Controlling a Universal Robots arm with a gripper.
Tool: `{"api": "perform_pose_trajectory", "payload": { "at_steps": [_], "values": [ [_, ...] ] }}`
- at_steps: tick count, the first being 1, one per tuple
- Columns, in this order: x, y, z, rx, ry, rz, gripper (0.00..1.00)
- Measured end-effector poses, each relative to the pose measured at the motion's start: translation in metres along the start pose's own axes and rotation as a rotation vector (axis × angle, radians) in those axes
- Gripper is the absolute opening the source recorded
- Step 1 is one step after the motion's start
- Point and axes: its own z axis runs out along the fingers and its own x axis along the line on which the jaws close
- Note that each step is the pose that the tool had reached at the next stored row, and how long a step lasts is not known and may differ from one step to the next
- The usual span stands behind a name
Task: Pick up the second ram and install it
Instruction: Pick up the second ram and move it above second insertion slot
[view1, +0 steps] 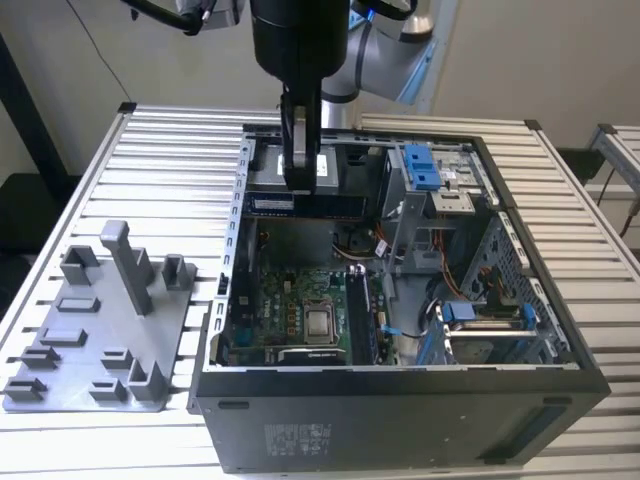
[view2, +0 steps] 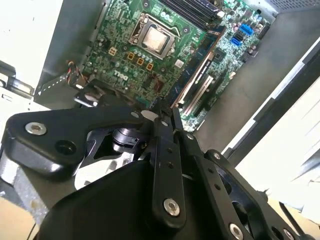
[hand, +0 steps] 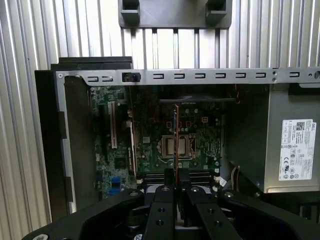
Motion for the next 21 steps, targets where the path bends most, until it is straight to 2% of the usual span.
{"api": "perform_pose_trajectory", "payload": {
  "at_steps": [21],
  "values": [
    [-0.0015, -0.0296, 0.0015, -0.0001, -0.0008, -0.005, 0.14]
  ]
}}
